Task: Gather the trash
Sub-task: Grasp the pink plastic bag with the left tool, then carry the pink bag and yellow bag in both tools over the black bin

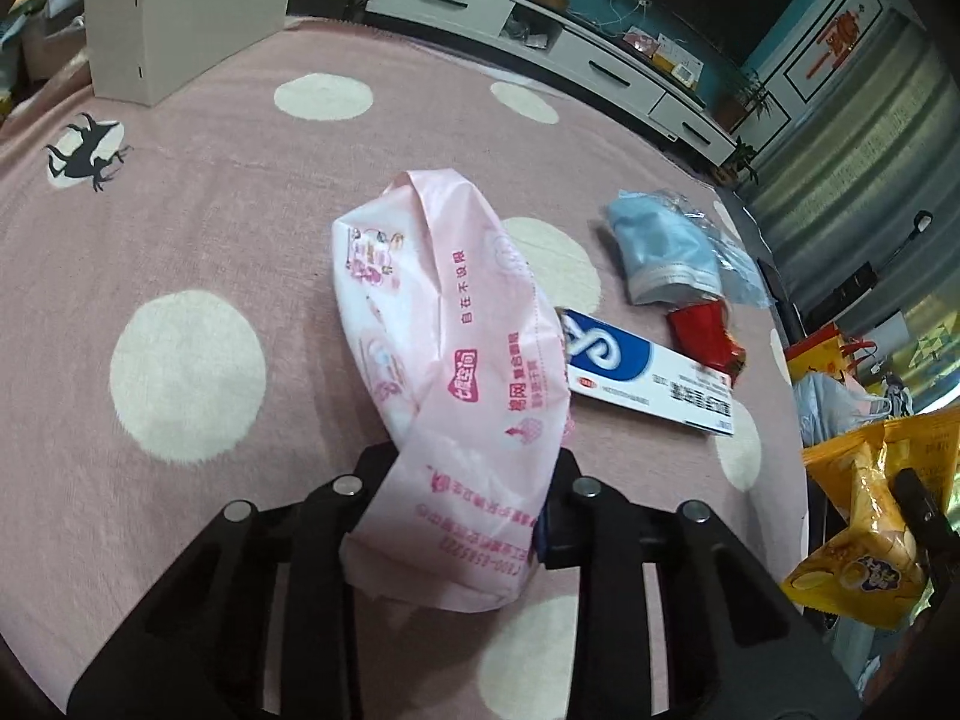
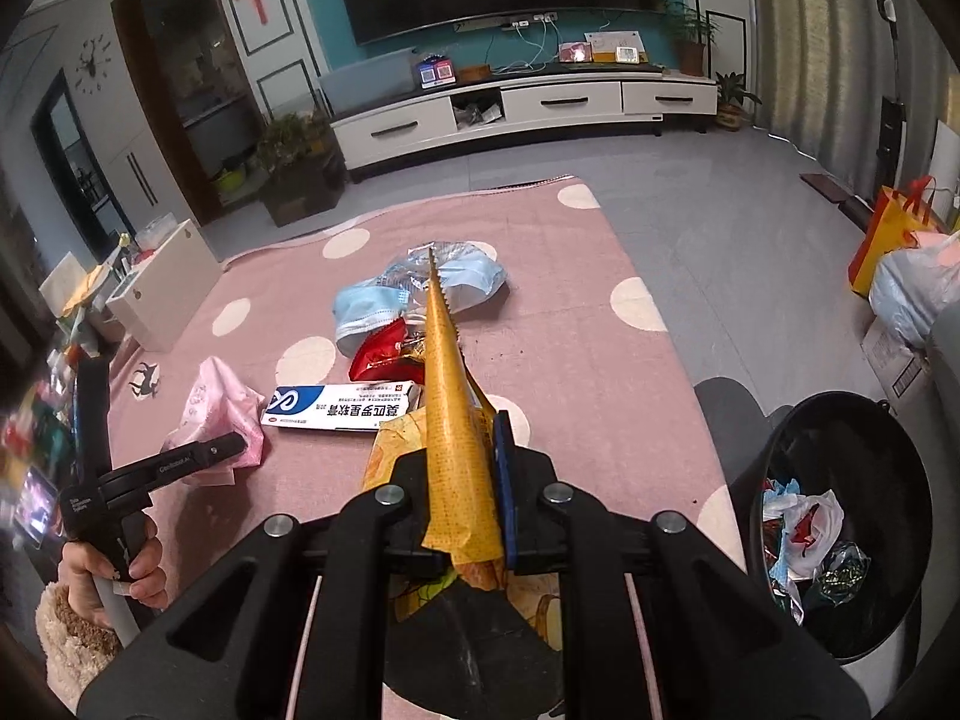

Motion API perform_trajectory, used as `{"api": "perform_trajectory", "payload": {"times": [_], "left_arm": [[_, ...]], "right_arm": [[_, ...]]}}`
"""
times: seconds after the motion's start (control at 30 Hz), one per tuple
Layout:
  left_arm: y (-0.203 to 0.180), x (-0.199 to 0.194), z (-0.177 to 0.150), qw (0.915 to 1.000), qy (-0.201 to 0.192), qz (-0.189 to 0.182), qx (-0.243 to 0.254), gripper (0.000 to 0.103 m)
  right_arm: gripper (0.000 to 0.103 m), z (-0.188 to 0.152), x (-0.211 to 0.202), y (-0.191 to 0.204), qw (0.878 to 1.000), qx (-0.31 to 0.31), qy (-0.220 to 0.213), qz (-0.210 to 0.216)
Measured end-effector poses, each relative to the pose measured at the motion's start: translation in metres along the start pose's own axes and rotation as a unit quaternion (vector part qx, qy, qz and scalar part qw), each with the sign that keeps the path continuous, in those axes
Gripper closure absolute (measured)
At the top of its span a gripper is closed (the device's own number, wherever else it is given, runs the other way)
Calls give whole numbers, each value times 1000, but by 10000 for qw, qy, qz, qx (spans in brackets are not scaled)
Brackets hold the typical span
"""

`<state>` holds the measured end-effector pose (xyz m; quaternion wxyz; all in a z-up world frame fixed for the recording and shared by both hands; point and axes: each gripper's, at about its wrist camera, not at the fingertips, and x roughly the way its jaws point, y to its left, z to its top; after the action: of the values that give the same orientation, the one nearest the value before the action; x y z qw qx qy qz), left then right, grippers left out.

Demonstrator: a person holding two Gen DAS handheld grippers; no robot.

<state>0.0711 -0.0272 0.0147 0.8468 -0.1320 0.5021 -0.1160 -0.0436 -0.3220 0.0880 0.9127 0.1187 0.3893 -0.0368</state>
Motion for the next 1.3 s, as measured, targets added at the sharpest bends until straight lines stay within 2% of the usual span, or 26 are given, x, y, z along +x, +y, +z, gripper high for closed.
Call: {"api": "perform_trajectory", "payload": {"times": [0.23,0.33,0.6,0.7,0.83,1.1,1.3], "left_arm": [[-44,-38,-17,9986,-350,-137,373,72],[-70,-58,-26,9968,-501,-310,547,72],[-150,-99,-55,9865,-867,-806,1130,72],[-175,-107,-67,9821,-981,-908,1324,72],[-212,-105,-79,9773,-922,-1174,1505,72],[-269,-90,-103,9691,-838,-1332,1900,71],[-308,-73,-119,9614,-655,-1527,2191,71]], "right_arm": [[88,2,-23,-26,9994,239,-237,32],[88,2,-33,-34,9989,299,-351,-1],[88,-2,-69,-64,9948,562,-800,-293],[88,-4,-82,-76,9924,626,-922,-528],[88,-6,-96,-98,9879,853,-1086,-709],[88,-16,-127,-141,9728,1361,-1499,-1128],[88,-27,-136,-180,9626,1739,-1525,-1409]]}}
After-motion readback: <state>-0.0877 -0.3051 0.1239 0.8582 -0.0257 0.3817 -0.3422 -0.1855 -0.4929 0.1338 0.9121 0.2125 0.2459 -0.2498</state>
